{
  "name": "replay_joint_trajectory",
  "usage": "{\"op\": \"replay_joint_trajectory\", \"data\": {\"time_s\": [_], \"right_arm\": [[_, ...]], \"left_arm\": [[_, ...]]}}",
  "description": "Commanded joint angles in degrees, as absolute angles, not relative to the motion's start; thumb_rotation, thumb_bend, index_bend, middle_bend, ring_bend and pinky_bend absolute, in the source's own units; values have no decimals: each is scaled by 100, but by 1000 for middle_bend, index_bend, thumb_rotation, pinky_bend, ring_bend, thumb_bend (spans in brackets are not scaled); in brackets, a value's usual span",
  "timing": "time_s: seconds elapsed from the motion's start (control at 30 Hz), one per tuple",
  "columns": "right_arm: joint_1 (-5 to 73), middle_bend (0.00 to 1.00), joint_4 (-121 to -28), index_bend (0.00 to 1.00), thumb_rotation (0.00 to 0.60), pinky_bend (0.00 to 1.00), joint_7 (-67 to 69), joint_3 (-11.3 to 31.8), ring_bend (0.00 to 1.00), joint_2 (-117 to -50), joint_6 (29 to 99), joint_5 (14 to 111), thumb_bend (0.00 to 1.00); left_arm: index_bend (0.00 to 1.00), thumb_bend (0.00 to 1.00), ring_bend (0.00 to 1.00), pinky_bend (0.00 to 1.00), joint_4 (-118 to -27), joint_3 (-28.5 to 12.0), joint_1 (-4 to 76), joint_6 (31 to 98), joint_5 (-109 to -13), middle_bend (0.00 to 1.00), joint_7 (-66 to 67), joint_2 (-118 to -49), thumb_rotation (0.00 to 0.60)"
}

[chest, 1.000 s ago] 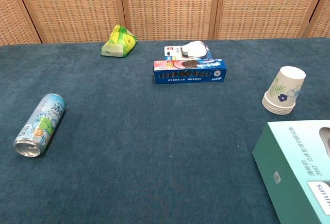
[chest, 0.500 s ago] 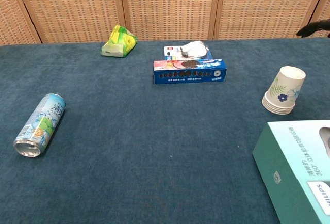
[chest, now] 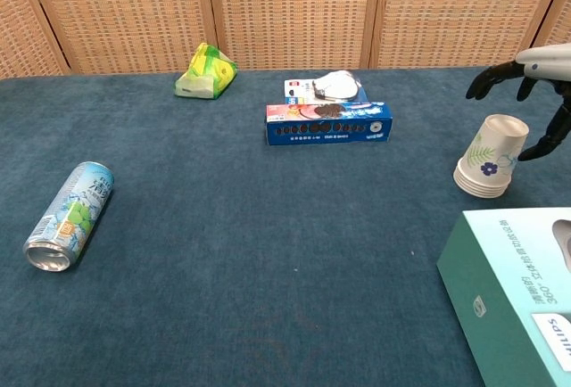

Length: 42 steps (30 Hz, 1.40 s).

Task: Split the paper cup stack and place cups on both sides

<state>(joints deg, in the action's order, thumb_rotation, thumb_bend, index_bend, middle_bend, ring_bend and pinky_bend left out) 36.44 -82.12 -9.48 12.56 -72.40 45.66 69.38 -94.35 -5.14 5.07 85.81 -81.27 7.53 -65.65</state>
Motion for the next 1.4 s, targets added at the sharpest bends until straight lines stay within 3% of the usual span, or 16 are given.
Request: {"op": "replay_joint_trajectory", "data": {"time_s": [0.03,0.23,0.57,0.77,0.93,1.17,1.4], "right_arm": [[3772,327,-7975,249,600,347,-1044,1222,207,-7373,4395,6747,215],[3893,369,-7451,311,600,394,-1039,1179,291,-7679,4382,6635,231],[3992,593,-6824,563,600,590,-357,1150,496,-8126,4318,6776,311],[3982,608,-6835,580,600,590,278,1251,510,-8156,4499,6988,347],[4012,615,-7579,585,600,590,1073,1672,515,-7726,4555,6905,357],[4217,615,-8435,585,600,590,1764,2153,515,-7343,3937,6081,365],[4810,613,-8696,585,600,591,1999,2498,515,-7587,3245,4679,379]], "left_arm": [[0,45,0,0,-9341,-548,548,8545,-8091,0,759,-6647,600],[0,46,0,0,-9194,-597,609,8439,-7955,0,812,-6749,600],[0,46,0,0,-9059,-641,680,8259,-7735,0,866,-6814,600],[0,46,0,0,-9012,-660,711,8222,-7691,0,863,-6835,600],[0,52,0,0,-8911,-805,985,8099,-7851,0,919,-6817,600],[0,54,0,0,-8648,-1069,1582,7832,-8207,0,936,-6868,600],[0,53,0,0,-8947,-1306,2131,7548,-8259,0,1402,-7020,600]]}}
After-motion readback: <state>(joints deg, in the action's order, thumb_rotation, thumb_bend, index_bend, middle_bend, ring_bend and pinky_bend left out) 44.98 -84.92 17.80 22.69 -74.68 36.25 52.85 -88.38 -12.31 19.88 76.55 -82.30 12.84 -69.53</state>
